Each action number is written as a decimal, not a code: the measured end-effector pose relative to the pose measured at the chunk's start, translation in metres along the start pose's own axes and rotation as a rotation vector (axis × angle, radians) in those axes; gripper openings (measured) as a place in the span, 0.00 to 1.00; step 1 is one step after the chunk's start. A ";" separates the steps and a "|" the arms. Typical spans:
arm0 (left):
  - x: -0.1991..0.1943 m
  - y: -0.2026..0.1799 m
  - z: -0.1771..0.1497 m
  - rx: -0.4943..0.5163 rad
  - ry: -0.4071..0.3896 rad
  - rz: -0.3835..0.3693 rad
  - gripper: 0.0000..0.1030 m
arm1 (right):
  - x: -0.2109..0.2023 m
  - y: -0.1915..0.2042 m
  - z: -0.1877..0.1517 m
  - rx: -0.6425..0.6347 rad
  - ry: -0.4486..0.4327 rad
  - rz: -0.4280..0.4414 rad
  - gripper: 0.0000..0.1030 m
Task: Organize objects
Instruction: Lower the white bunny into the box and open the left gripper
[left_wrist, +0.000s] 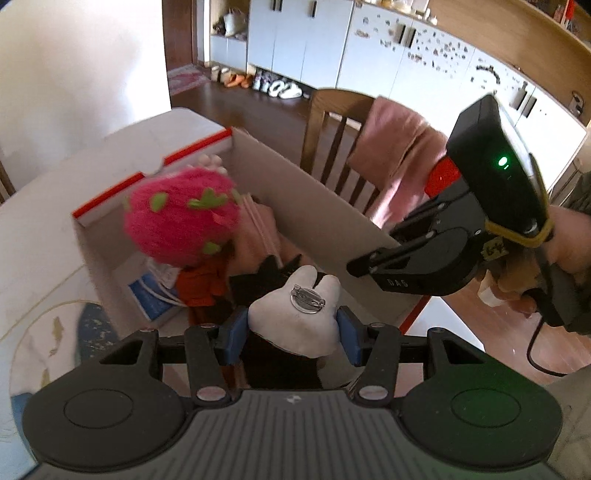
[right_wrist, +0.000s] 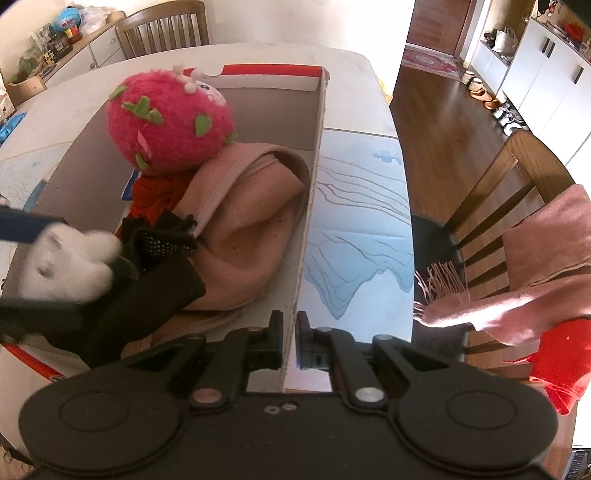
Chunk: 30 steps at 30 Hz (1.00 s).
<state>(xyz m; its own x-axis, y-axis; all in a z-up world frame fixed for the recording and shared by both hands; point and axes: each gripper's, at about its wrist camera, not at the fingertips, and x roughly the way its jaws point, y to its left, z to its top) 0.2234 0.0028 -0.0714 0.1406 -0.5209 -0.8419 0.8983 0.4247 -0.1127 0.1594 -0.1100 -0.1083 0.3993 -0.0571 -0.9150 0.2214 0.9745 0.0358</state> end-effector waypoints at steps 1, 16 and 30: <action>0.004 -0.002 0.000 0.007 0.006 0.001 0.49 | 0.000 0.000 0.000 0.000 -0.001 0.001 0.05; 0.052 -0.001 -0.004 -0.039 0.143 -0.044 0.53 | 0.000 -0.002 -0.001 0.003 -0.004 0.011 0.06; 0.039 0.008 -0.012 -0.085 0.105 -0.088 0.68 | 0.000 -0.001 -0.001 0.003 -0.003 0.010 0.06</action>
<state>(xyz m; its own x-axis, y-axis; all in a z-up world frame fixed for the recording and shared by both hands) 0.2309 -0.0054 -0.1111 0.0149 -0.4806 -0.8768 0.8659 0.4446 -0.2290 0.1583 -0.1111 -0.1085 0.4045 -0.0482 -0.9133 0.2202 0.9744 0.0461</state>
